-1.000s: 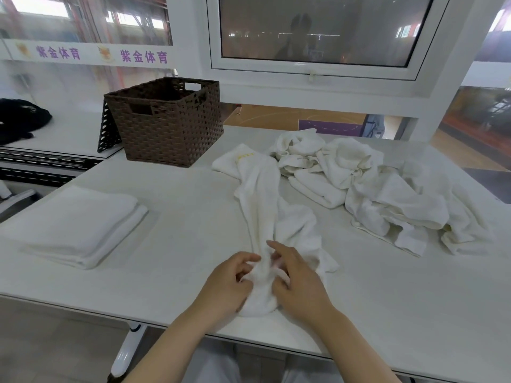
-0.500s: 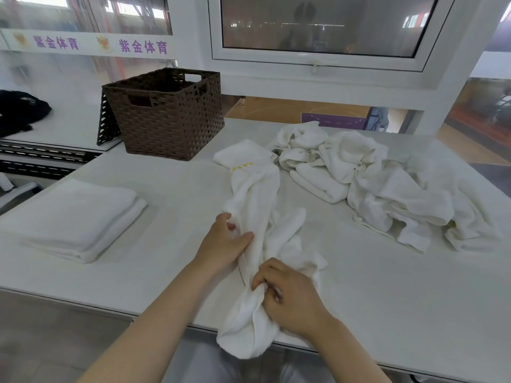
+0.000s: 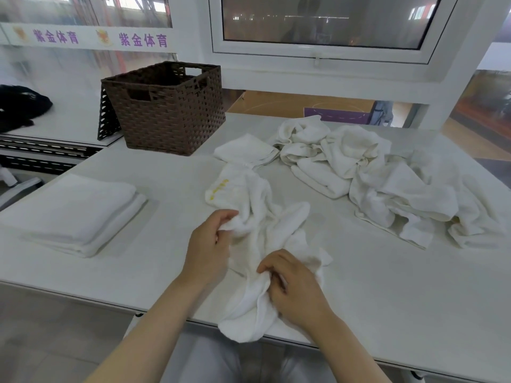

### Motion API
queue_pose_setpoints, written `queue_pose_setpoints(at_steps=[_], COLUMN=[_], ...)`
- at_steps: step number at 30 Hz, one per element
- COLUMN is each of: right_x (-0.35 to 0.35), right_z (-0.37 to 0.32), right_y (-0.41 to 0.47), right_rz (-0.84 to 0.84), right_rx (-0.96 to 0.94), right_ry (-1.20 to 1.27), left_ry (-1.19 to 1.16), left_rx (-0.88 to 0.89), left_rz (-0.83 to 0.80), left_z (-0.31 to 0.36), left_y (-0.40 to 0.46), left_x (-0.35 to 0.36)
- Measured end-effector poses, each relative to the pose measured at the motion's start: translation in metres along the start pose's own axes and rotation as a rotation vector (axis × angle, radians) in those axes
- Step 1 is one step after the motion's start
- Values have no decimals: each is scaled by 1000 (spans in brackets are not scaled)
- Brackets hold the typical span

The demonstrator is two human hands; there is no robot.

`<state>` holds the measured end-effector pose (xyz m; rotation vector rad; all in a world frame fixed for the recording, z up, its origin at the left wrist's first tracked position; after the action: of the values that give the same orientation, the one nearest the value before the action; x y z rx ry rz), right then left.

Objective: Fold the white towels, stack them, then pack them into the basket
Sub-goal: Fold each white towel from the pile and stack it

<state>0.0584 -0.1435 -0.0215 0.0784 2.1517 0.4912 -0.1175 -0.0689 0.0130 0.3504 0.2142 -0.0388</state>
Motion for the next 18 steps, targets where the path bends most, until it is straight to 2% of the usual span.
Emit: queue_pose_setpoints(at_steps=[3, 6, 9, 11, 14, 16, 18], right_x=[-2, -5, -6, -5, -4, -3, -3], right_z=[2, 4, 3, 3, 4, 5, 5], right_y=[-1, -2, -1, -1, -1, -1, 0], right_rz=[79, 157, 163, 142, 104, 84, 79], right_rx=[31, 129, 171, 157, 161, 173, 180], right_ry=[23, 30, 34, 10, 0, 14, 17], left_ry=[21, -101, -265, -224, -192, -335, -499], left_rx=[-54, -255, -382, -440, -526, -600, -636], left_rz=[-156, -248, -82, 5, -26, -53, -9], left_z=[5, 1, -2, -4, -4, -3, -8], left_y=[-30, -47, -47, -42, -33, -28, -20], left_x=[-3, -14, -30, -38, -34, -23, -11])
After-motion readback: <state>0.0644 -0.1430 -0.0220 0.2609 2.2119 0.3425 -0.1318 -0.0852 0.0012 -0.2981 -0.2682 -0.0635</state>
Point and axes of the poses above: each hand's wrist, its own y-axis towards the middle knuckle, its own x-axis out of the palm, z = x × y, the point moved 2 cm from there along y, towards the middle knuckle, and after that the axes turned 14 degrees about -y, right-handed, at the moved point
